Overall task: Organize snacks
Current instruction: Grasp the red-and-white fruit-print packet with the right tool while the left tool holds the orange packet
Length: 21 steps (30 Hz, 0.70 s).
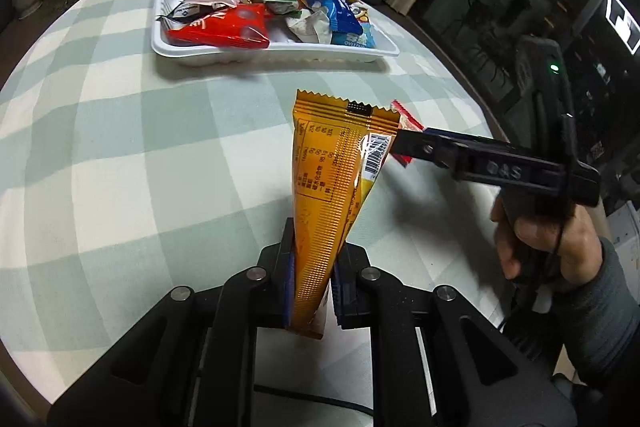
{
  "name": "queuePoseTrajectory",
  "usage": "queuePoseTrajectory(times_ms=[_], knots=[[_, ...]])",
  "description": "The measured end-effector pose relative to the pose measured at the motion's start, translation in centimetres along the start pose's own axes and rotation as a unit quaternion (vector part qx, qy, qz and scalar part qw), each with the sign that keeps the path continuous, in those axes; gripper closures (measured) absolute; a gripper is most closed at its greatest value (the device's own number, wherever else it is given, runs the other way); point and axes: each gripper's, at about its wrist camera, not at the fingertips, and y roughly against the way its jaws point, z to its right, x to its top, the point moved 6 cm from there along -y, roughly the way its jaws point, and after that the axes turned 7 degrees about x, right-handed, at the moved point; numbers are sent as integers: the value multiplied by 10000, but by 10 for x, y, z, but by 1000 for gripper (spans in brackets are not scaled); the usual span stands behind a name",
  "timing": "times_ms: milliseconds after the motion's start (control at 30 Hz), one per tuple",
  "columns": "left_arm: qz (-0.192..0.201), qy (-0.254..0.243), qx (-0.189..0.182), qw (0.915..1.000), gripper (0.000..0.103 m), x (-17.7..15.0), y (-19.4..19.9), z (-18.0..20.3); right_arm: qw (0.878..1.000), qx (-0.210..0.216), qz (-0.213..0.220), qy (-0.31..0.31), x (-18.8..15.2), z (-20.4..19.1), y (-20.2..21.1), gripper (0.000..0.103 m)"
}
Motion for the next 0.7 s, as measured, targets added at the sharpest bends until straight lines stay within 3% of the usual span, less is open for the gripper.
queuePoseTrajectory(times_ms=[167, 433, 633, 700], knots=[[68, 60, -110, 9999, 91, -2, 4, -1, 9997, -224, 36, 134, 17, -6, -15, 16], [93, 125, -128, 9998, 91, -4, 4, -4, 9925, -859, -53, 868, 13, -16, -22, 37], [84, 71, -54, 9999, 91, -2, 1, -1, 9894, -1008, -147, 1034, 12, -17, -23, 44], [102, 80, -35, 9999, 91, -1, 2, -1, 9898, -974, -201, 1016, 11, -17, -22, 54]])
